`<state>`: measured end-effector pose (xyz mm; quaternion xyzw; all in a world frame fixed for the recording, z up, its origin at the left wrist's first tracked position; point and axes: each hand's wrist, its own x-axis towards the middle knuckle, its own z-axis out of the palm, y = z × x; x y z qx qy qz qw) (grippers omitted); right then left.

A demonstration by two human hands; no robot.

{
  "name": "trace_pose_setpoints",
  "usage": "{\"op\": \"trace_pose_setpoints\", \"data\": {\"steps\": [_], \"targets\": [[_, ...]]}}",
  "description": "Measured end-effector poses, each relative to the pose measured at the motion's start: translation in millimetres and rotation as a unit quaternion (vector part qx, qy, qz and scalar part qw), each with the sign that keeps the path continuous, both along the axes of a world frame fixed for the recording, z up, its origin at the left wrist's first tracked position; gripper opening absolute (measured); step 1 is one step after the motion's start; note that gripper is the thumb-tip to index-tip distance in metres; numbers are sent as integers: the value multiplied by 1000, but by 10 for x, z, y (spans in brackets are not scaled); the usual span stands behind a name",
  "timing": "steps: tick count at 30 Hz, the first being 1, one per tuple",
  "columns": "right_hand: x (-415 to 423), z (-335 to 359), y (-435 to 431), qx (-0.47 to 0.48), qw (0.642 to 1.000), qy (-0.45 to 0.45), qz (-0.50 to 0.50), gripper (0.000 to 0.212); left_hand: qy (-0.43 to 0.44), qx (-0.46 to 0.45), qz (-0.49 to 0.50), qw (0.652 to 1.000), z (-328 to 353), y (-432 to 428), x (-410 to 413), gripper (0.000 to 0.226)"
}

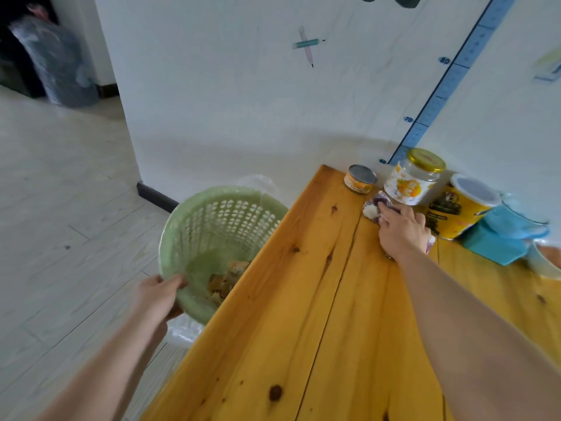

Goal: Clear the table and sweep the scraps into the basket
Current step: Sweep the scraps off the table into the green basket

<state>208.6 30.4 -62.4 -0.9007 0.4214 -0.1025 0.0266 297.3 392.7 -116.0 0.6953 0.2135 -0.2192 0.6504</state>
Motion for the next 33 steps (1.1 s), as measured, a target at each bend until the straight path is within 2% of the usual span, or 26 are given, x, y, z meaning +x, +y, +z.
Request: {"op": "trace_pose_setpoints", "data": {"steps": [4, 6, 13, 16, 19, 25, 30, 33], "targets": [[-296, 22, -19, 7, 998, -7, -62, 40, -3, -6, 0, 1000, 57, 41, -73, 2], [-463, 31, -1, 16, 997, -13, -68, 40, -7, 1, -5, 1000, 84, 85, -101, 8], [-995, 16, 359, 27, 999, -7, 18, 39, -27, -18, -20, 999, 206, 248, -225, 10], [-1219, 9, 676, 30, 997, -14, 64, 38, -28, -22, -18, 999, 217, 368, -279, 5], [-1403, -7, 1013, 38, 994, -20, 101, 38, -34, -26, -28, 999, 216, 479, -353, 12], [-1751, -46, 1618, 36, 987, -32, 152, 38, -43, -33, -44, 998, 207, 700, -550, 10], [-2091, -73, 2076, 36, 986, -38, 158, 37, -43, -30, -51, 997, 185, 840, -673, 9], [-2286, -98, 2399, -1, 990, -42, 133, 39, -42, -25, -47, 998, 168, 919, -712, 8]]}}
